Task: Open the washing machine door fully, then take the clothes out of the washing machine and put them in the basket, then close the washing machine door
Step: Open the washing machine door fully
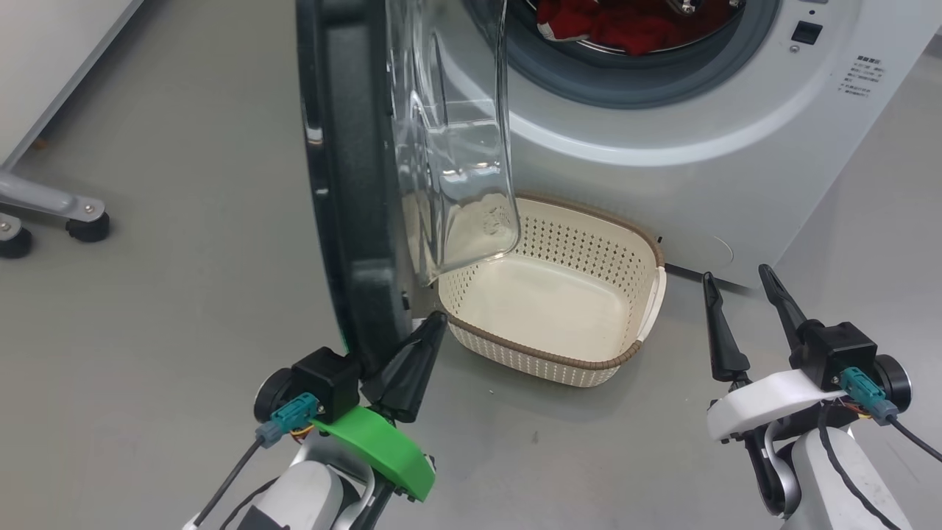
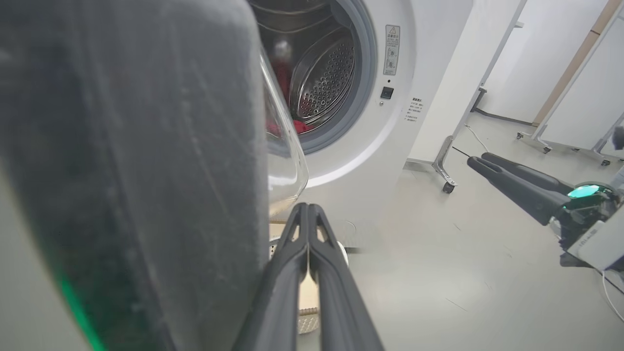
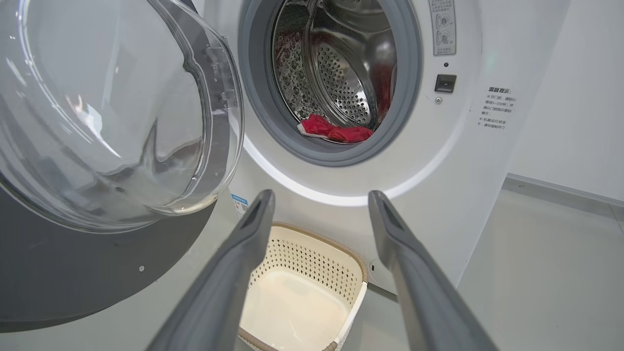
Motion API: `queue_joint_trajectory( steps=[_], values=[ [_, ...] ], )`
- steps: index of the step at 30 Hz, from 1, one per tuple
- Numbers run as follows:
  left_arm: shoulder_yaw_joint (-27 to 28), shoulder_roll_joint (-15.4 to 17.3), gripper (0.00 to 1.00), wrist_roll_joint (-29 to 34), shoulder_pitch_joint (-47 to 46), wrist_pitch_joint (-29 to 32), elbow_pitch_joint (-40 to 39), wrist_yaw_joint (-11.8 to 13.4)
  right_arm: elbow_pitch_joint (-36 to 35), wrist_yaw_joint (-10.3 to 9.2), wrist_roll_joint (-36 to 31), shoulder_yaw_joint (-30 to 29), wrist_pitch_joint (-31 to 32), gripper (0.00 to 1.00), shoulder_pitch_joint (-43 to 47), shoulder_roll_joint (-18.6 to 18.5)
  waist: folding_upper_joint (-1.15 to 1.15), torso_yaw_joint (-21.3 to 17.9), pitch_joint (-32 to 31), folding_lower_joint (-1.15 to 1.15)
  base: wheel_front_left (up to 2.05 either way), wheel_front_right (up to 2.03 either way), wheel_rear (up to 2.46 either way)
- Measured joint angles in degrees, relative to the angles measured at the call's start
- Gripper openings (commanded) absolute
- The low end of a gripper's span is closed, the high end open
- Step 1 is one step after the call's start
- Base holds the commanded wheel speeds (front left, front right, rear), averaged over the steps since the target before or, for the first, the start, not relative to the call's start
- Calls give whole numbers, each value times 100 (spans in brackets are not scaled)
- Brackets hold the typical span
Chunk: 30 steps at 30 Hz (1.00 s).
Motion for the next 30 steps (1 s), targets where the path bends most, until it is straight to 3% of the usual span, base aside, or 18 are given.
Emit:
queue_joint_trajectory(
  steps=[19, 30],
  values=[
    [893, 91, 0, -163, -1, -281, 438, 509, 15, 52, -76, -26, 0, 100, -1, 26, 0, 54, -31, 0, 0, 0, 0],
    [1547, 319, 0, -396, -12, -352, 626, 710, 4, 102, -96, -57, 0, 100, -1, 36, 0, 31, -2, 0, 0, 0, 0]
  ],
)
